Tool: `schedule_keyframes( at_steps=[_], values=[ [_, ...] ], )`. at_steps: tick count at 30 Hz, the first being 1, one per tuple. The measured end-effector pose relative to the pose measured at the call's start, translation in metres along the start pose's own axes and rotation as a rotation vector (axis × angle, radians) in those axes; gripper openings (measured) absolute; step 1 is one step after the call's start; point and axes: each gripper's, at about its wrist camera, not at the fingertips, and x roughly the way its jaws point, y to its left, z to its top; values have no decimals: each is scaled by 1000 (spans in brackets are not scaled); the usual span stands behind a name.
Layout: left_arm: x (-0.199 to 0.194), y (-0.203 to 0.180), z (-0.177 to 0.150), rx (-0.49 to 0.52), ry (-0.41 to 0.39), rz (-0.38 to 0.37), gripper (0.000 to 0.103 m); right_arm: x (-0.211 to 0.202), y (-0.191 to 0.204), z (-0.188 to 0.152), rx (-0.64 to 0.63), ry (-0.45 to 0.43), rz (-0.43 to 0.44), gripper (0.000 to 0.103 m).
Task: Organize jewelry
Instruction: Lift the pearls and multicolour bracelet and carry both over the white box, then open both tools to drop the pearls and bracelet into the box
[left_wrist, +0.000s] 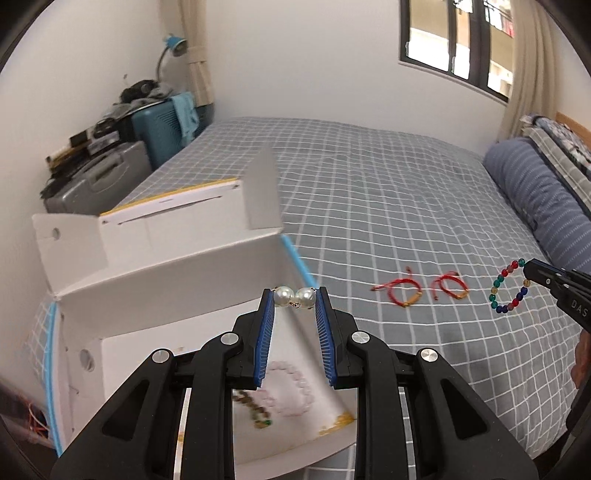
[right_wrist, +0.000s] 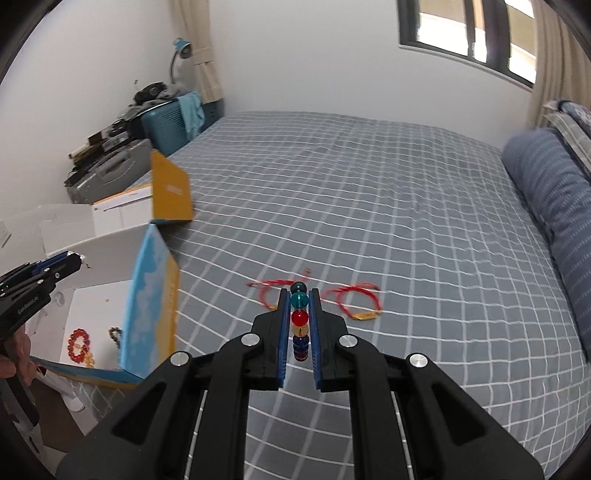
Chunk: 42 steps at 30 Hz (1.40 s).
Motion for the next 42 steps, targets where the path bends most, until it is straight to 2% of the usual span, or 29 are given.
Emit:
schedule_keyframes(
  at_steps=[13,23,33,42],
  values=[
    [-16,78,-14,-91,13,124,23,11,102,23,-117,-25,134,9],
    [-24,124,-25,-156,32,188,23,23,176,32,-206,-14,241,9],
    [-6,160,-59,-202,107,220,23,64,240,4,-269,77,313,9],
    [12,161,-82,-195,161,197,23,93,255,-18,-297,144,286,9]
  ],
)
